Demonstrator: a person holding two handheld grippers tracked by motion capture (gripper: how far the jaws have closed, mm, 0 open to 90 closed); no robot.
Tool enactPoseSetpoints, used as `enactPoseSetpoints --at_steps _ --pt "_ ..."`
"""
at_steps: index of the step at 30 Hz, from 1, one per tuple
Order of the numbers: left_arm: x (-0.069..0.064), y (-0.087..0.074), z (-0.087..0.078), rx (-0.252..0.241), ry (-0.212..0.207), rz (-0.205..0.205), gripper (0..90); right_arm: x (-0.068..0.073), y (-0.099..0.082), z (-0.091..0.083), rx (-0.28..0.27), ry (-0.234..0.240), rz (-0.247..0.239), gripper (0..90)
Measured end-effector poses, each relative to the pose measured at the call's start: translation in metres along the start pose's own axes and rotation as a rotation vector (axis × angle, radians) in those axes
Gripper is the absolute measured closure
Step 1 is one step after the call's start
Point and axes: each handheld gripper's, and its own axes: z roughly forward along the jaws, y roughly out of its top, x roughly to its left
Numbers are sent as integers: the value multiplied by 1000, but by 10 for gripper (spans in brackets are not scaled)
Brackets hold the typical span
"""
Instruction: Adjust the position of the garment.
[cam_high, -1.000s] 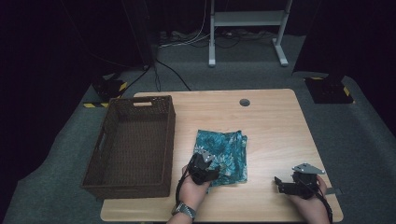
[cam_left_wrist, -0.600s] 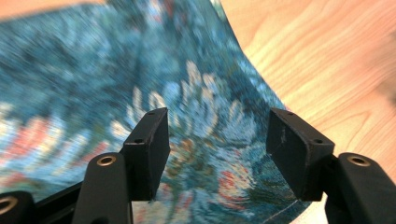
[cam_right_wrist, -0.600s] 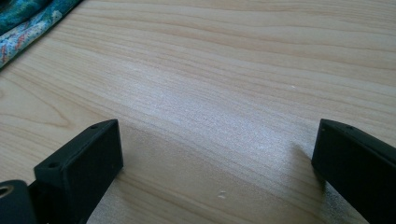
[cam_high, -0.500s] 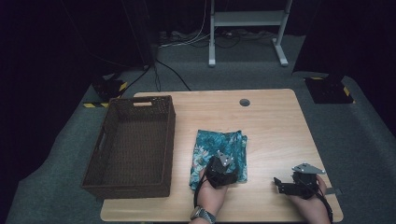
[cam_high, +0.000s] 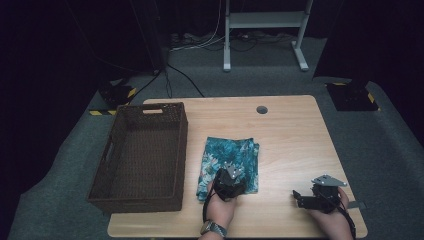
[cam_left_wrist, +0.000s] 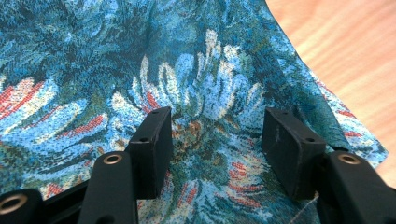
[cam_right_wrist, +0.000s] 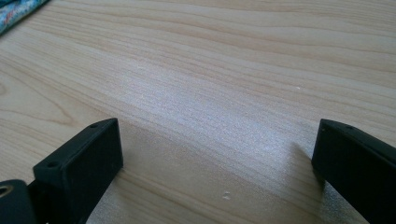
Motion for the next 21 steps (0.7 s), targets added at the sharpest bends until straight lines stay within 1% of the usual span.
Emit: enactPoseSetpoints --at_steps 3,5,6,7,9,11,12,13,14,16,21 --pt "7 -1 0 -12 16 -16 429 1 0 0 -1 -1 1 18" --pt "12 0 1 -10 24 -24 429 1 0 0 -1 0 -1 18" --pt "16 0 1 -9 34 -31 428 2 0 1 -1 0 0 18" --pt "16 0 1 -9 34 -31 428 2 0 1 -1 0 0 18" --pt "23 2 2 -6 46 -41 427 2 1 1 0 1 0 19" --pt "27 3 4 -4 56 -47 426 2 1 1 0 1 -1 19" --pt "27 3 4 -4 56 -47 421 2 1 1 0 1 -1 19" --pt "31 5 5 -7 66 -58 420 3 1 1 0 0 0 18" --pt "31 5 5 -7 66 -58 420 3 1 1 0 0 0 18" --pt "37 6 6 -6 80 -71 420 3 1 1 0 0 0 18" --pt "42 8 8 -3 87 -82 417 3 1 1 0 1 -1 18"
